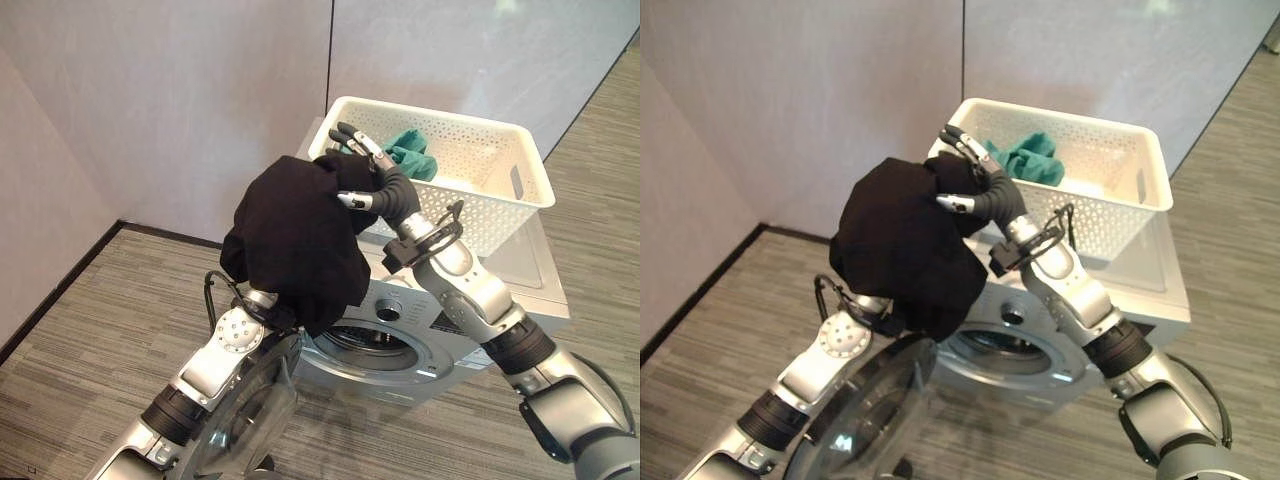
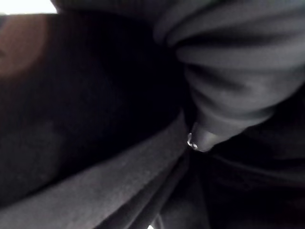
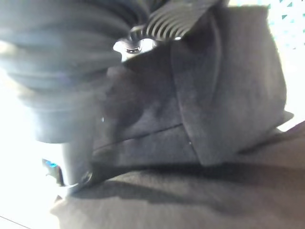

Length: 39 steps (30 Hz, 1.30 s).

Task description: Grab the laundry basket,head to the washer,open it,put in the laundry and shut it.

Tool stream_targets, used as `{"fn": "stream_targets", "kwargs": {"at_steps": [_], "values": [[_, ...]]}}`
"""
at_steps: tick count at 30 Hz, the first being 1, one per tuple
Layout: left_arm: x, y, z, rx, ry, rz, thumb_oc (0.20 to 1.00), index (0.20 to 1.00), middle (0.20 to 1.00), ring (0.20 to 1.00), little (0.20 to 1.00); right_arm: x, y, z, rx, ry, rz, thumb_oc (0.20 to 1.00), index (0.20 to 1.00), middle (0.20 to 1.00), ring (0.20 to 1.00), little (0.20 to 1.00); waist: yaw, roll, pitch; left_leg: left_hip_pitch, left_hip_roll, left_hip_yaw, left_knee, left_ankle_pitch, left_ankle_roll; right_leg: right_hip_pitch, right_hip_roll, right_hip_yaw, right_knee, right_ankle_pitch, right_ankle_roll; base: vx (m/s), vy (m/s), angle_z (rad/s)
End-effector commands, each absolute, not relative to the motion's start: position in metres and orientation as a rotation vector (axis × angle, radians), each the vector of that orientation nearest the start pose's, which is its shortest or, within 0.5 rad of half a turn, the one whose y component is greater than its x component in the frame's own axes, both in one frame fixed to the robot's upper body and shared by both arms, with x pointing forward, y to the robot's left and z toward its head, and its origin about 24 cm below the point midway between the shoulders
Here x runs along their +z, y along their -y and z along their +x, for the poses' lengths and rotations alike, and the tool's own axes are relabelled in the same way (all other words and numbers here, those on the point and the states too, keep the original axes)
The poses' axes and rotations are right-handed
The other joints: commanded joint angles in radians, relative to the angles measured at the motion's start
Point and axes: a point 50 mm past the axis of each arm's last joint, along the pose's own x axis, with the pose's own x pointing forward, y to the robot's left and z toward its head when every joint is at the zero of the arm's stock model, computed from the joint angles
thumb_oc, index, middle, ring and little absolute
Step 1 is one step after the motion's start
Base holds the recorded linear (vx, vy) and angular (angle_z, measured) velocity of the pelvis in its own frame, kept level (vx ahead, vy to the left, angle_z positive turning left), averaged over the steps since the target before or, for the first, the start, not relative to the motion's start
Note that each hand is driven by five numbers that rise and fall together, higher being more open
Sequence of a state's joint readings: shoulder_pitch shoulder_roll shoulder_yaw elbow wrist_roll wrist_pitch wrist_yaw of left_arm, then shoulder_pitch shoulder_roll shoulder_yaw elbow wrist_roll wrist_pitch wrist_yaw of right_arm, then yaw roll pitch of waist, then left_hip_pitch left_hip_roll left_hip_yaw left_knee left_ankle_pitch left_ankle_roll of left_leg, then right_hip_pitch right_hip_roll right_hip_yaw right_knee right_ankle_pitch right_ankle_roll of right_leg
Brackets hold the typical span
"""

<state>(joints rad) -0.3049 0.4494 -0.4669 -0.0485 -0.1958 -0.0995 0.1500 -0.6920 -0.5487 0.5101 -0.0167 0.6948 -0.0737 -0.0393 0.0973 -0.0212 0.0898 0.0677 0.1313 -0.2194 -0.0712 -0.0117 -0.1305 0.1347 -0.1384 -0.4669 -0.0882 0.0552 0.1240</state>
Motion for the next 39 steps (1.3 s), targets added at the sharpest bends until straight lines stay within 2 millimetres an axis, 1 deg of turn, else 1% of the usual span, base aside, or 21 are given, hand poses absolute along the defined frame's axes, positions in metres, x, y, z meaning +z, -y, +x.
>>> {"fn": "stream_targets", "kwargs": {"at_steps": [1, 3, 4, 5, 8, 9, 12, 17, 18, 19, 20, 24, 25, 26, 28, 32, 33, 35, 36, 37, 39], "values": [[0.134, -0.122, 0.295, -0.288, 0.437, 0.239, 0.200, 0.200, 0.200, 0.200, 0.200, 0.250, 0.104, 0.301, 0.615, 0.662, 0.000, 1.000, 1.000, 1.000, 1.000, 1.000, -0.004, -0.046, -0.029, 0.003, 0.011, 0.128, -0.016, -0.004, 0.010, 0.009, -0.014, 0.031, 0.069, -0.119, -0.038, 0.00, 0.000, 0.00], [0.133, -0.123, 0.295, -0.284, 0.433, 0.244, 0.200, 0.200, 0.200, 0.200, 0.200, 0.252, 0.107, 0.300, 0.606, 0.674, -0.005, 1.000, 1.000, 1.000, 1.000, 1.000, -0.004, -0.047, -0.029, 0.005, 0.011, 0.130, -0.016, -0.005, 0.010, 0.010, -0.014, 0.033, 0.068, -0.118, -0.038, 0.00, 0.000, 0.00], [0.129, -0.129, 0.295, -0.260, 0.420, 0.262, 0.200, 0.200, 0.200, 0.200, 0.200, 0.264, 0.118, 0.298, 0.560, 0.736, -0.020, 1.000, 1.000, 1.000, 1.000, 1.000, -0.009, -0.050, -0.032, 0.008, 0.013, 0.137, -0.016, -0.008, 0.011, 0.008, -0.014, 0.040, 0.064, -0.113, -0.034, 0.00, 0.009, -0.04], [0.129, -0.129, 0.295, -0.261, 0.420, 0.262, 0.200, 0.200, 0.200, 0.200, 0.200, 0.264, 0.118, 0.298, 0.560, 0.736, -0.020, 1.000, 1.000, 1.000, 1.000, 1.000, -0.009, -0.050, -0.032, 0.008, 0.013, 0.138, -0.016, -0.008, 0.011, 0.008, -0.014, 0.040, 0.064, -0.113, -0.034, 0.00, 0.016, -0.07], [0.120, -0.138, 0.293, -0.231, 0.391, 0.271, 0.200, 0.200, 0.200, 0.200, 0.200, 0.280, 0.138, 0.289, 0.471, 0.841, -0.052, 1.000, 1.000, 1.000, 1.000, 1.000, -0.019, -0.053, -0.036, 0.013, 0.015, 0.152, -0.016, -0.015, 0.013, 0.004, -0.014, 0.056, 0.059, -0.108, -0.029, 0.01, 0.018, -0.13], [0.114, -0.143, 0.289, -0.215, 0.376, 0.279, 0.200, 0.200, 0.200, 0.200, 0.200, 0.284, 0.152, 0.282, 0.382, 0.897, -0.076, 1.000, 1.000, 1.000, 1.000, 1.000, -0.027, -0.055, -0.038, 0.016, 0.016, 0.162, -0.016, -0.022, 0.017, 0.001, -0.014, 0.065, 0.056, -0.105, -0.025, 0.02, 0.025, -0.19], [0.107, -0.153, 0.285, -0.179, 0.352, 0.294, 0.200, 0.200, 0.200, 0.200, 0.200, 0.282, 0.179, 0.271, 0.191, 0.952, -0.174, 1.000, 1.000, 1.000, 1.000, 1.000, -0.044, -0.059, -0.041, 0.026, 0.016, 0.180, -0.016, -0.035, 0.026, -0.008, -0.014, 0.092, 0.056, -0.099, -0.020, 0.03, 0.031, -0.23], [0.101, -0.173, 0.277, -0.110, 0.333, 0.331, 0.200, 0.200, 0.200, 0.200, 0.200, 0.256, 0.230, 0.252, -0.171, 0.905, -0.389, 1.000, 1.000, 1.000, 1.000, 1.000, -0.070, -0.064, -0.048, 0.045, 0.016, 0.213, -0.016, -0.055, 0.044, -0.021, -0.012, 0.137, 0.055, -0.091, -0.011, 0.02, 0.030, -0.30], [0.100, -0.172, 0.277, -0.115, 0.330, 0.333, 0.200, 0.200, 0.200, 0.200, 0.200, 0.254, 0.230, 0.251, -0.177, 0.901, -0.391, 1.000, 1.000, 1.000, 1.000, 1.000, -0.062, -0.067, -0.051, 0.046, 0.016, 0.217, -0.016, -0.057, 0.044, -0.022, -0.012, 0.141, 0.055, -0.091, -0.010, 0.00, 0.033, -0.23], [0.099, -0.177, 0.275, -0.093, 0.326, 0.337, 0.200, 0.200, 0.200, 0.200, 0.200, 0.245, 0.242, 0.248, -0.266, 0.860, -0.456, 1.000, 1.000, 1.000, 1.000, 1.000, -0.070, -0.065, -0.048, 0.050, 0.015, 0.227, -0.016, -0.057, 0.050, -0.029, -0.013, 0.152, 0.057, -0.086, -0.009, 0.00, 0.042, -0.33], [0.098, -0.183, 0.273, -0.073, 0.321, 0.342, 0.200, 0.200, 0.200, 0.200, 0.200, 0.229, 0.260, 0.245, -0.402, 0.779, -0.590, 1.000, 1.000, 1.000, 1.000, 1.000, -0.076, -0.064, -0.050, 0.057, 0.013, 0.240, -0.016, -0.063, 0.057, -0.032, -0.012, 0.169, 0.056, -0.085, -0.006, 0.03, 0.046, -0.37], [0.094, -0.192, 0.269, -0.013, 0.306, 0.331, 0.200, 0.200, 0.200, 0.200, 0.200, 0.184, 0.286, 0.237, -0.592, 0.547, -0.759, 1.000, 1.000, 1.000, 1.000, 1.000, -0.088, -0.057, -0.056, 0.072, 0.011, 0.260, -0.016, -0.078, 0.067, -0.036, -0.012, 0.196, 0.053, -0.084, -0.001, 0.04, 0.030, -0.32], [0.093, -0.192, 0.269, -0.002, 0.302, 0.326, 0.200, 0.200, 0.200, 0.200, 0.200, 0.171, 0.289, 0.234, -0.614, 0.494, -0.770, 1.000, 1.000, 1.000, 1.000, 1.000, -0.089, -0.056, -0.056, 0.075, 0.010, 0.263, -0.016, -0.080, 0.070, -0.038, -0.012, 0.201, 0.052, -0.083, 0.000, 0.01, 0.018, -0.30], [0.092, -0.192, 0.268, -0.003, 0.299, 0.328, 0.200, 0.200, 0.200, 0.200, 0.200, 0.170, 0.288, 0.234, -0.615, 0.491, -0.771, 1.000, 1.000, 1.000, 1.000, 1.000, -0.086, -0.057, -0.058, 0.076, 0.010, 0.265, -0.016, -0.081, 0.070, -0.038, -0.012, 0.203, 0.052, -0.082, 0.000, 0.01, 0.015, -0.23], [0.090, -0.195, 0.267, 0.040, 0.297, 0.318, 0.200, 0.200, 0.200, 0.200, 0.200, 0.138, 0.294, 0.224, -0.655, 0.350, -0.799, 1.000, 1.000, 1.000, 1.000, 1.000, -0.096, -0.052, -0.055, 0.082, 0.007, 0.275, -0.016, -0.082, 0.076, -0.043, -0.013, 0.214, 0.050, -0.079, 0.002, 0.01, 0.017, -0.18], [0.088, -0.198, 0.264, 0.082, 0.299, 0.300, 0.200, 0.200, 0.200, 0.200, 0.200, 0.098, 0.308, 0.212, -0.700, 0.148, -0.898, 1.000, 1.000, 1.000, 1.000, 1.000, -0.100, -0.048, -0.053, 0.087, 0.003, 0.288, -0.016, -0.084, 0.080, -0.047, -0.014, 0.228, 0.043, -0.073, 0.006, 0.01, 0.005, -0.16], [0.087, -0.200, 0.262, 0.102, 0.302, 0.286, 0.200, 0.200, 0.200, 0.200, 0.200, 0.078, 0.319, 0.203, -0.713, 0.037, -1.002, 1.000, 1.000, 1.000, 1.000, 1.000, -0.101, -0.045, -0.049, 0.086, 0.002, 0.290, -0.016, -0.084, 0.079, -0.047, -0.015, 0.226, 0.040, -0.071, 0.007, 0.00, -0.005, -0.18], [0.087, -0.197, 0.261, 0.103, 0.310, 0.272, 0.200, 0.200, 0.200, 0.200, 0.200, 0.052, 0.328, 0.192, -0.719, -0.092, -1.036, 1.000, 1.000, 1.000, 1.000, 1.000, -0.101, -0.043, -0.044, 0.084, 0.003, 0.287, -0.016, -0.081, 0.077, -0.046, -0.016, 0.220, 0.039, -0.070, 0.007, 0.00, -0.007, -0.05], [0.087, -0.194, 0.261, 0.091, 0.314, 0.259, 0.200, 0.200, 0.200, 0.200, 0.200, 0.020, 0.332, 0.180, -0.708, -0.235, -0.991, 1.000, 1.000, 1.000, 1.000, 1.000, -0.098, -0.041, -0.037, 0.077, 0.003, 0.280, -0.016, -0.075, 0.074, -0.046, -0.016, 0.211, 0.039, -0.073, 0.006, 0.00, 0.000, 0.00], [0.087, -0.194, 0.261, 0.091, 0.314, 0.260, 0.200, 0.200, 0.200, 0.200, 0.200, 0.019, 0.332, 0.180, -0.709, -0.234, -0.988, 1.000, 1.000, 1.000, 1.000, 1.000, -0.100, -0.042, -0.037, 0.076, 0.003, 0.278, -0.016, -0.074, 0.073, -0.046, -0.016, 0.209, 0.039, -0.073, 0.006, -0.02, -0.036, 0.01], [0.087, -0.189, 0.261, 0.058, 0.315, 0.248, 0.200, 0.200, 0.200, 0.200, 0.200, -0.020, 0.328, 0.167, -0.635, -0.418, -0.932, 1.000, 1.000, 1.000, 1.000, 1.000, -0.095, -0.038, -0.027, 0.067, 0.009, 0.269, -0.016, -0.070, 0.067, -0.044, -0.014, 0.196, 0.039, -0.078, 0.003, -0.03, -0.046, 0.04]]}}
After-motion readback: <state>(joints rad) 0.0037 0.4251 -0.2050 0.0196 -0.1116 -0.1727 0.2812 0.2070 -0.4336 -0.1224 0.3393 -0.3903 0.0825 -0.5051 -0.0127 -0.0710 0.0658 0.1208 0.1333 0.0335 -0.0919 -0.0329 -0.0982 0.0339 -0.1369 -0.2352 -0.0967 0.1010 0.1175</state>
